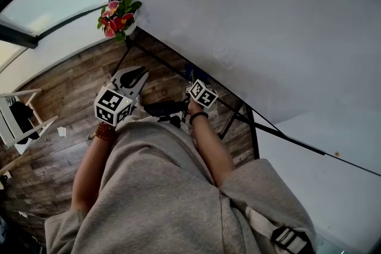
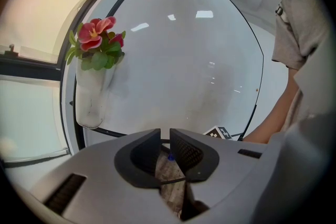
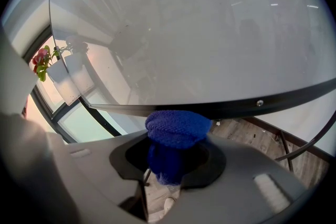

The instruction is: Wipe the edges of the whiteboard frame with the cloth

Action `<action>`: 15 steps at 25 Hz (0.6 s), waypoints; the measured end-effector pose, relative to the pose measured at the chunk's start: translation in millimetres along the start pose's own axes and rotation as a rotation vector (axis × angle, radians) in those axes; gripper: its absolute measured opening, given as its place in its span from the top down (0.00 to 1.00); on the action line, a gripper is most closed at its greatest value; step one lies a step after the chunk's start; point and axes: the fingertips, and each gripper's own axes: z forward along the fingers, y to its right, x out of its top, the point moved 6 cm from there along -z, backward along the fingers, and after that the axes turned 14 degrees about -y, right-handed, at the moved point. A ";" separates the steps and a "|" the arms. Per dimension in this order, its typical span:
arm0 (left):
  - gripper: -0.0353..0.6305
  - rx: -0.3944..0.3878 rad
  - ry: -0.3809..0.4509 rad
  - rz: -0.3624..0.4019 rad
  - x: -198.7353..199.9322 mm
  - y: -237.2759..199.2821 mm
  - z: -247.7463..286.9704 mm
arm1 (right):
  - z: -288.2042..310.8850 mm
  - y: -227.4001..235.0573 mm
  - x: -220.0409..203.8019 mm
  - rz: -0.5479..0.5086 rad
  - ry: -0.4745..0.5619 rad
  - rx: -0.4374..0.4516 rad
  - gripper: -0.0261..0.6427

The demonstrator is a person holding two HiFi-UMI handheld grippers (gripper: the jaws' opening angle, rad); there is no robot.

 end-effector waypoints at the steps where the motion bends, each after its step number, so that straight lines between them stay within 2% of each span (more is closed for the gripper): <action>1: 0.86 0.002 0.001 -0.002 -0.1 -1.4 -1.0 | 0.8 -1.7 0.2 -0.001 0.000 0.003 0.76; 8: 0.85 0.016 0.001 -0.004 -1.0 -6.1 -8.1 | -0.7 -8.6 1.0 -0.012 -0.015 -0.006 0.76; 15: 0.86 0.028 0.009 -0.016 -1.5 -15.4 -13.4 | 6.9 -18.5 1.3 -0.022 -0.013 0.021 0.76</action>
